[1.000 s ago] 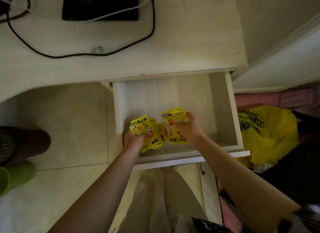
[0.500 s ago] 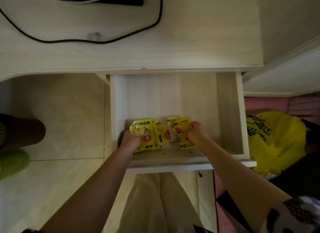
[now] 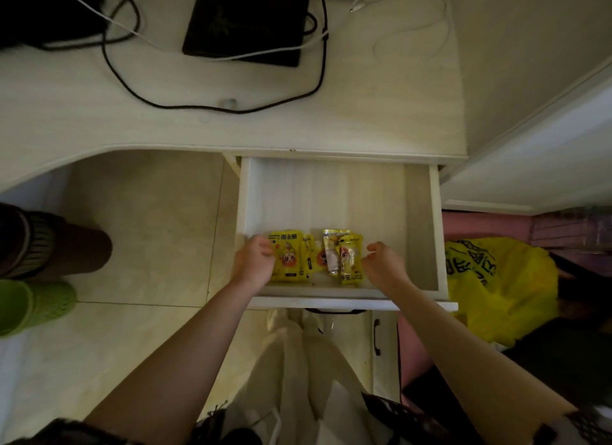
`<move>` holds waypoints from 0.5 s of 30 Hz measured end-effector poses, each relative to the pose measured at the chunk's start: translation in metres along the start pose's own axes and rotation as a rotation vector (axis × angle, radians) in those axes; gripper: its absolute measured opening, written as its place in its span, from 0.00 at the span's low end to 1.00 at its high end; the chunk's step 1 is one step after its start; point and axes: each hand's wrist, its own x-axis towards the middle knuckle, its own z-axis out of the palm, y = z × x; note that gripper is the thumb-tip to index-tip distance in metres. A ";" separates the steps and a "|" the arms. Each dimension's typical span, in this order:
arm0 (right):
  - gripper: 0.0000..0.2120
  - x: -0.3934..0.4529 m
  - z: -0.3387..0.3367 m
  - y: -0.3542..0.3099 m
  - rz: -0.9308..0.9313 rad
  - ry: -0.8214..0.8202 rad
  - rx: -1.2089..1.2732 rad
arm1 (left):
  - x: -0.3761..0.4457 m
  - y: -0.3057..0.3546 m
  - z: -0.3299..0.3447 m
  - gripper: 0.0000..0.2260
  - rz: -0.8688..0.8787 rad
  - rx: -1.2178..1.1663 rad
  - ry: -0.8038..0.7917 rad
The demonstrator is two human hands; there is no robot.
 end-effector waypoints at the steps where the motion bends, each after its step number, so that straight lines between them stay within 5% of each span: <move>1: 0.19 -0.009 -0.001 -0.003 -0.042 0.008 -0.025 | -0.008 0.001 -0.006 0.12 0.029 0.001 0.030; 15: 0.14 -0.101 0.048 -0.091 -0.661 0.011 -0.488 | -0.101 -0.053 -0.070 0.12 0.134 0.134 0.409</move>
